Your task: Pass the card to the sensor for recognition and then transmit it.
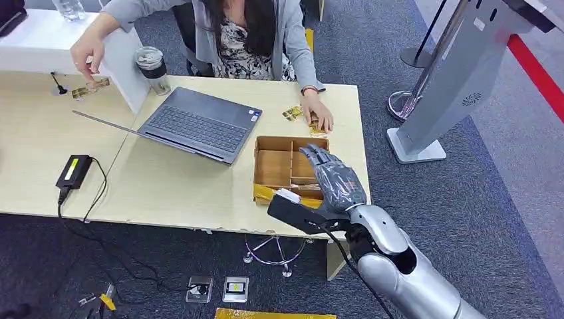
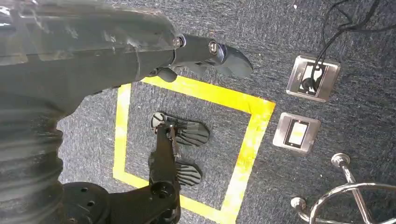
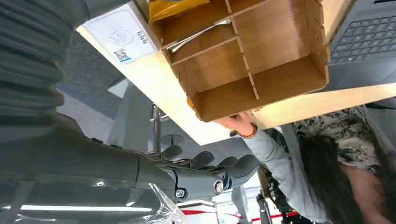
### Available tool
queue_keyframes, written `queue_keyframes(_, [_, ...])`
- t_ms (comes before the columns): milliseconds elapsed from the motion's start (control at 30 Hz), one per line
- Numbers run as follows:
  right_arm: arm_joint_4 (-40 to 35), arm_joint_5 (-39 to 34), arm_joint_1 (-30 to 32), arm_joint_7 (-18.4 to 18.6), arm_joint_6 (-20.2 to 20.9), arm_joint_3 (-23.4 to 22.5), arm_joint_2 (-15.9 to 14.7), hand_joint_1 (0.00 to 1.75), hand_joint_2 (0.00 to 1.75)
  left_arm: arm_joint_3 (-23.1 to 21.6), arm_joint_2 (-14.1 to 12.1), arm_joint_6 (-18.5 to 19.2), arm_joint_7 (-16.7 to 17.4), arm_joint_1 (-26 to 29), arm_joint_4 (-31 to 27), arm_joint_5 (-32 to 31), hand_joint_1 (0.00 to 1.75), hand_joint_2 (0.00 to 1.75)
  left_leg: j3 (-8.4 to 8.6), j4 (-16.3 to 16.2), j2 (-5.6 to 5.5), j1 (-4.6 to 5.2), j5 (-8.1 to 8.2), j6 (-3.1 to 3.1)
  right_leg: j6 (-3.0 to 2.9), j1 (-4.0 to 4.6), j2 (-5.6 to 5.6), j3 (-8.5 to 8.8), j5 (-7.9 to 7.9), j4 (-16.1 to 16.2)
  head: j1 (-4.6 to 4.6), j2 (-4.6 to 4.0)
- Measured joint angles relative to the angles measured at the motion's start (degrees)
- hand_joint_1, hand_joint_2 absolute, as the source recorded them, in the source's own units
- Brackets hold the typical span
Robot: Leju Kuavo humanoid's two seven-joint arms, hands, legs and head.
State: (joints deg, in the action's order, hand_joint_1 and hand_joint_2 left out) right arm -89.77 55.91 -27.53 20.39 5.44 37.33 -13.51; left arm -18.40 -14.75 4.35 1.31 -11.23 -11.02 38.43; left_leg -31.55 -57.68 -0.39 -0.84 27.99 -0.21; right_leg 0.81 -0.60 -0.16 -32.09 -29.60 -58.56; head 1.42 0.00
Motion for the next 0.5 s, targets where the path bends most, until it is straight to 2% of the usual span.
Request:
queue_keyframes(167, [2.0, 1.0, -0.1, 0.7, -0.9, -0.5, 1.0, 0.0, 1.75, 0.0, 0.2, -0.3, 0.1, -0.6, 0.0, -0.5, 0.0, 1.75, 0.01, 0.0, 0.0, 0.0, 0.0, 0.0, 0.0, 0.0, 0.0, 0.0, 0.0, 0.0, 0.02, 0.0])
queue_keyframes(500, [2.7, 4.8, 0.1, 1.0, -2.1, -0.5, 1.0, 0.0, 1.75, 0.0, 0.2, -0.3, 0.1, -0.7, 0.0, -0.7, 0.0, 1.75, 0.01, 0.0, 0.0, 0.0, 0.0, 0.0, 0.0, -0.01, 0.02, -0.01, 0.0, 0.0, 0.0, 0.0])
